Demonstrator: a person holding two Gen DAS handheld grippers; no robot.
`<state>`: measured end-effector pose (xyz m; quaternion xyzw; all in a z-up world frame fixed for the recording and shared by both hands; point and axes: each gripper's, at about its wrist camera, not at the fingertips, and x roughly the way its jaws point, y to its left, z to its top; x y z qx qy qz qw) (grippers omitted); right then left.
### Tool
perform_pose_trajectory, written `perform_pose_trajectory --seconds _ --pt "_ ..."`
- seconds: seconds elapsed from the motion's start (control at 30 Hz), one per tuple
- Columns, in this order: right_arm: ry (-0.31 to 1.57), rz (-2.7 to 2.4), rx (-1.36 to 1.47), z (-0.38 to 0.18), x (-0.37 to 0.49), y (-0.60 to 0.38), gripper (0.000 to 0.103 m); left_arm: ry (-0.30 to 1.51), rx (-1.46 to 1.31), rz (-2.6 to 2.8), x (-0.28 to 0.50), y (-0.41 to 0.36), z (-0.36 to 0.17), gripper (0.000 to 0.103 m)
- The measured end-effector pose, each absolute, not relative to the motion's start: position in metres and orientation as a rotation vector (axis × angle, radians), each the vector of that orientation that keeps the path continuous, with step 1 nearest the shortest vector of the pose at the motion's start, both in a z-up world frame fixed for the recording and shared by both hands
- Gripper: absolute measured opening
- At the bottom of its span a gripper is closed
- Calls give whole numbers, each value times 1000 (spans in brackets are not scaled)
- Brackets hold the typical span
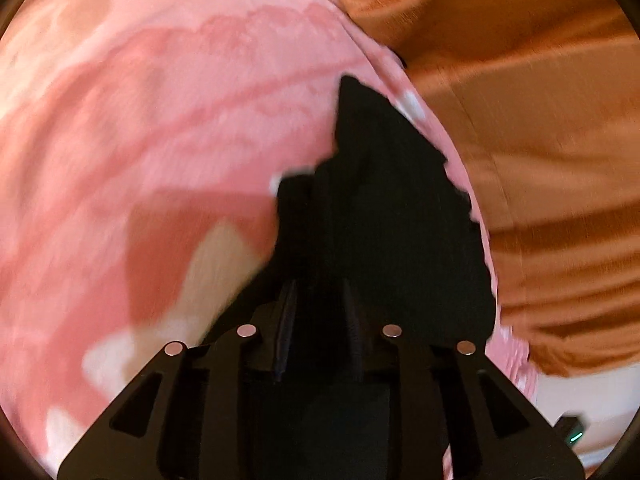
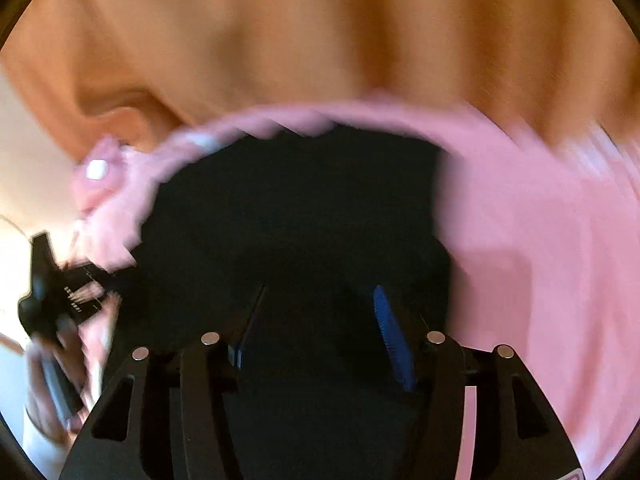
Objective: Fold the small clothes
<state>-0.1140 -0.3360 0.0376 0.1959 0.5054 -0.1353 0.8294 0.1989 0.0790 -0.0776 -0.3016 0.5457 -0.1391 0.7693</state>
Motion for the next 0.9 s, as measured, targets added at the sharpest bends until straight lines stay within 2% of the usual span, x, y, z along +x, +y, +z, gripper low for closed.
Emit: perform_pose_trajectory --seconds 0.17,0.23,0.3,0.4,0.47,0.53,0.63,0.8,0.83,0.87,0.9 --pt "1121 -447 572 4 -252 -349 55 1149 -653 -322 117 112 -72 35" --pt "1099 -409 674 -6 -267 -337 55 1141 -645 -315 82 128 -75 37" --pt "1092 -368 679 -10 -284 -326 55 1132 -584 -274 57 137 -79 44" --pt "1134 -343 618 -26 -289 -303 56 1098 -554 -251 21 154 -82 44" --pt "1096 -329 589 -27 -293 -292 61 1076 -522 -213 4 159 -81 45" --pt "1099 -308 573 -27 -294 -284 62 1025 -504 -183 -11 165 -75 46" --pt "1084 -262 614 -29 -299 -282 62 1007 -430 -148 -21 163 -73 67" --pt "1088 -232 616 -30 -284 -272 62 1036 -378 -150 -9 152 -81 68" --pt "1091 -230 611 -30 -284 -271 62 1038 -357 -150 -8 149 -81 65" --pt "1094 -232 599 -30 -283 -269 60 1037 -346 -154 -9 148 -81 54" --pt "1104 -237 567 -30 -278 -266 54 1044 -340 -167 -9 146 -82 48"
